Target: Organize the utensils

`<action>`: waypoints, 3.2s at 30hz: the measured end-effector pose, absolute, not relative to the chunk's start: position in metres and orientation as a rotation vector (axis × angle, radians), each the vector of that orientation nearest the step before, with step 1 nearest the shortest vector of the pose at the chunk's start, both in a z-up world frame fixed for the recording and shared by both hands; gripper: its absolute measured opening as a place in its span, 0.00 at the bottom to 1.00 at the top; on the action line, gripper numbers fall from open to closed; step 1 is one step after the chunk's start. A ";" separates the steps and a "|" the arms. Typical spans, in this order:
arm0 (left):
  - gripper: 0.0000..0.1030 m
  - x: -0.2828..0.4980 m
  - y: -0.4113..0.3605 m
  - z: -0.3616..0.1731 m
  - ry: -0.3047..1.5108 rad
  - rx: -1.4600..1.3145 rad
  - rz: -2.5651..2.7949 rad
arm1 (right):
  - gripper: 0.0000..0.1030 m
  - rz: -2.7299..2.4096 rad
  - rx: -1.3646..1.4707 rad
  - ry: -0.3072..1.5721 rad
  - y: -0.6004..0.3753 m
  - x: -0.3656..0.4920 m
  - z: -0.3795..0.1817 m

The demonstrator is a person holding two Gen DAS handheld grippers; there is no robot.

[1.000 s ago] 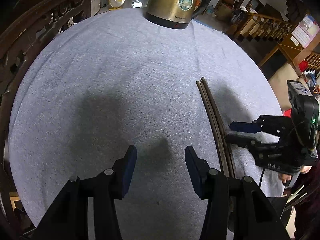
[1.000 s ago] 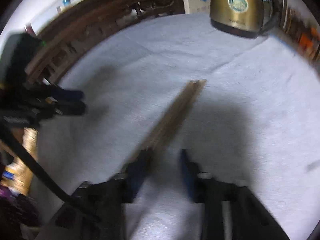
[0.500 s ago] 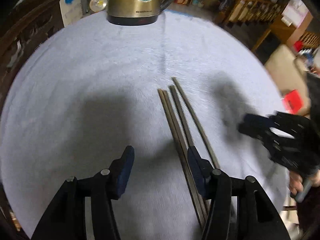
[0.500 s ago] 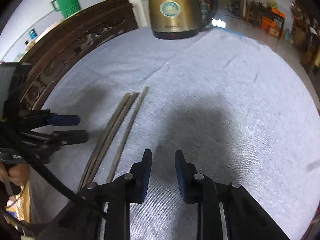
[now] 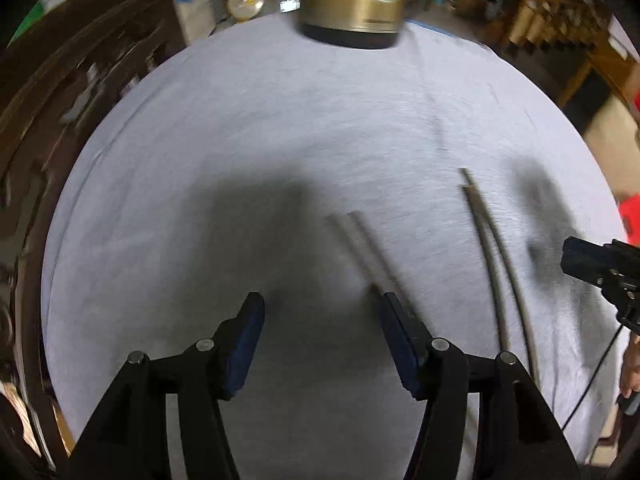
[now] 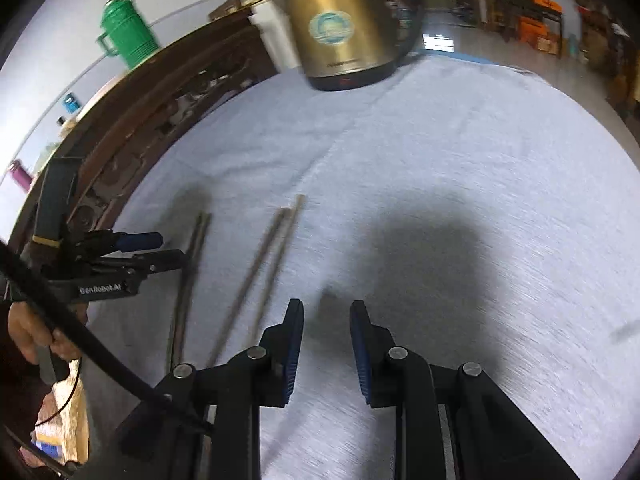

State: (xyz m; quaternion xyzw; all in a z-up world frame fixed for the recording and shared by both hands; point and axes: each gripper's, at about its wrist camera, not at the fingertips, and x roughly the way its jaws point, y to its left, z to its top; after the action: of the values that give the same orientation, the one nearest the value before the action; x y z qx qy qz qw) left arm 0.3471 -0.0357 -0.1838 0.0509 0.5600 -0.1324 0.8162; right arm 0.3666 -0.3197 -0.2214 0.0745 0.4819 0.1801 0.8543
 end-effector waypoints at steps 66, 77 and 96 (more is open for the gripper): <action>0.38 0.427 -0.102 -0.191 1.307 -0.132 -0.285 | 0.08 0.100 0.215 1.134 -0.334 0.398 -0.235; 0.38 0.429 -0.114 -0.196 1.294 -0.096 -0.298 | 0.08 0.098 0.233 1.145 -0.338 0.401 -0.237; 0.46 0.388 -0.142 -0.205 1.305 0.038 -0.319 | 0.08 0.108 0.271 1.149 -0.342 0.401 -0.238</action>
State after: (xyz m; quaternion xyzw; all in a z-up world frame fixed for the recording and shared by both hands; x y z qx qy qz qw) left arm 0.3878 -0.1420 -0.2048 0.0178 0.6045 -0.1477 0.7826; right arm 0.4005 -0.3418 -0.2381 0.1278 0.5415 0.0510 0.8293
